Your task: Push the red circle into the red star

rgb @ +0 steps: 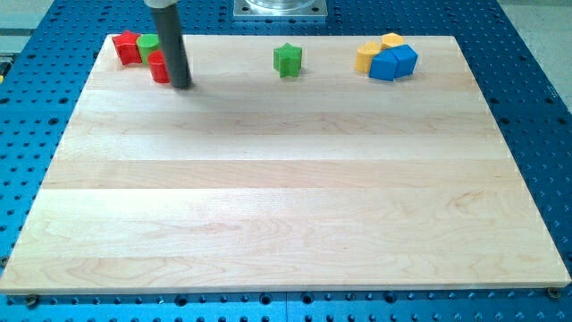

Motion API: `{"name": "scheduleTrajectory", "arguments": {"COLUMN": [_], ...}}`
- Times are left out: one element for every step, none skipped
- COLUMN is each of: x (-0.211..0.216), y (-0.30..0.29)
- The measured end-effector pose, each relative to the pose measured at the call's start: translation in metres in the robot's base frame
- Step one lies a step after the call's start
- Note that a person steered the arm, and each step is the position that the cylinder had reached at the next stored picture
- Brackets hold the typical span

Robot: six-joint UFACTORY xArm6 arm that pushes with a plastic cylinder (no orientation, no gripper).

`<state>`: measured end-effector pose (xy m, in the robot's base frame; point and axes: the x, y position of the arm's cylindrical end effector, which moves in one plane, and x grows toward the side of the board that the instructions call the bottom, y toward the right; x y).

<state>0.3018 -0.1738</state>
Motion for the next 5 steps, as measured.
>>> {"name": "scheduleTrajectory", "arguments": {"x": [0.003,0.014,0.032,-0.016,-0.016], "y": [-0.048,-0.049,-0.005,-0.002,-0.023]}}
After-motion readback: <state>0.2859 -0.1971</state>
